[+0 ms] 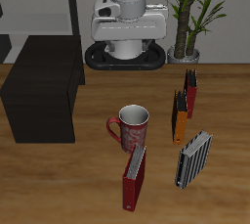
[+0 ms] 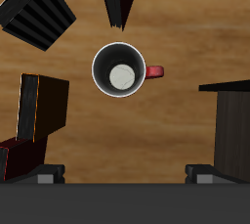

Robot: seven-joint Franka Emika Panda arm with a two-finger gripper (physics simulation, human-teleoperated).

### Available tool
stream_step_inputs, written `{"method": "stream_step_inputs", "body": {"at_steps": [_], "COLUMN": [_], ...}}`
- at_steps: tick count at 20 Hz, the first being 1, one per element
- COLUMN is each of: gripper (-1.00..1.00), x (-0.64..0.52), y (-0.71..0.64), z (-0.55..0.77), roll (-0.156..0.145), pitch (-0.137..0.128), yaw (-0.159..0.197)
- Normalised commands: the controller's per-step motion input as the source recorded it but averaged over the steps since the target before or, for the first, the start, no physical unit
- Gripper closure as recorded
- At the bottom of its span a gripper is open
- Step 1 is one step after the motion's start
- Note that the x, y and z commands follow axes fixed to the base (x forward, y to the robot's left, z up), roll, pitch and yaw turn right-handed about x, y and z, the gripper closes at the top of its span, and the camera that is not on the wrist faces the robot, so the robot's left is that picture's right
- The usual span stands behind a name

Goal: Place the right red book flat on top of the shelf and place the orange book flat on top of the shelf

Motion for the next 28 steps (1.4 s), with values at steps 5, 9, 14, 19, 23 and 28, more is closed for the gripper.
{"method": "stream_step_inputs", "body": {"at_steps": [5,9,14,19,23,28], "gripper": [-1.0,-1.0,-1.0,-1.0,-1.0,-1.0], "x": [0.24,0.34,0.26,0.48,0.36,0.52], "y": [0.08,0.05,0.05,-0.12,-0.06,0.03], "z": [0.12,0.23,0.16,0.08,0.02,-0.12], "roll": [0.014,-0.023,0.011,0.006,0.01,0.023], "pitch": [-0.009,-0.016,-0.01,0.004,0.008,0.049], "yaw": [0.016,-0.018,0.021,-0.039,-0.019,-0.011]}}
